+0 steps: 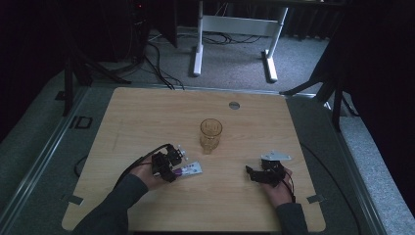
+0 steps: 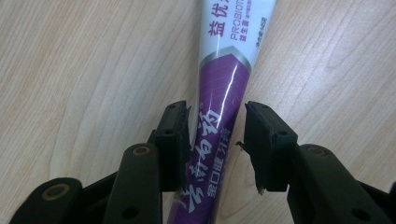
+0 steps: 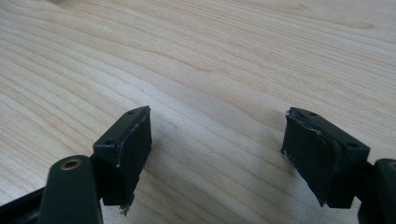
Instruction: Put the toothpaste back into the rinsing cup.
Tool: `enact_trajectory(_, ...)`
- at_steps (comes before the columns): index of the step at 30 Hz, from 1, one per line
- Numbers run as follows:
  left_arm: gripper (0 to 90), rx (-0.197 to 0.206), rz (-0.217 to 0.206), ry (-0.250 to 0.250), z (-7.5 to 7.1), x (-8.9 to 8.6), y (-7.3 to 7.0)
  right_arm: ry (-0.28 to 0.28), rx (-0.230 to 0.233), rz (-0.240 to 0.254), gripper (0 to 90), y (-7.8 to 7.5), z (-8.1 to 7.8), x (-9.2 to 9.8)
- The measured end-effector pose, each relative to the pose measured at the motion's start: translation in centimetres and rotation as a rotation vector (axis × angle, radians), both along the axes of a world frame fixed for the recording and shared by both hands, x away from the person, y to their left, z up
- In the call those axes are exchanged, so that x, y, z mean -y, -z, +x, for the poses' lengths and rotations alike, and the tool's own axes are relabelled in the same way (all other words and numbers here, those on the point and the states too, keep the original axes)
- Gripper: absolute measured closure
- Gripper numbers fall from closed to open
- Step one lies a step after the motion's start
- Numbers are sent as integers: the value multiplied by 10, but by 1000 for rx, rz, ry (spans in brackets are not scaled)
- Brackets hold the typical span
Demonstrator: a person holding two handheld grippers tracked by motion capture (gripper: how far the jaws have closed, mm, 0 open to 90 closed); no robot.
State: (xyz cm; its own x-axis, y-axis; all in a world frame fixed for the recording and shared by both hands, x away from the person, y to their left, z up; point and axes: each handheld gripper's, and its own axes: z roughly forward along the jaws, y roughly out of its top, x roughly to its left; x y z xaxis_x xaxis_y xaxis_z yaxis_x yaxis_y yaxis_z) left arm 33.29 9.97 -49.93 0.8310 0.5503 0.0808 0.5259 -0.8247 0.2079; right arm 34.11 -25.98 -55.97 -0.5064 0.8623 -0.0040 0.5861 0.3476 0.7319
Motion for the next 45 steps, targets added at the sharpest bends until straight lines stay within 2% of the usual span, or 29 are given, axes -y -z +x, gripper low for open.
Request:
enact_trajectory(4,607,-1,37,0,0,1,3,0,0,0,235,0,0,0)
enact_trajectory(13,646,-18,51,12,2,4,5,0,0,0,235,0,0,0)
enact_trajectory(20,646,-23,92,20,3,8,11,-1,0,0,235,0,0,0)
enact_trajectory(37,661,-64,63,-10,8,3,18,0,-1,1,235,0,0,0)
enact_trajectory(40,669,-84,47,-27,11,1,18,0,0,0,235,0,0,0)
enact_trajectory(45,687,-90,35,-39,12,0,17,0,-1,0,235,0,0,0)
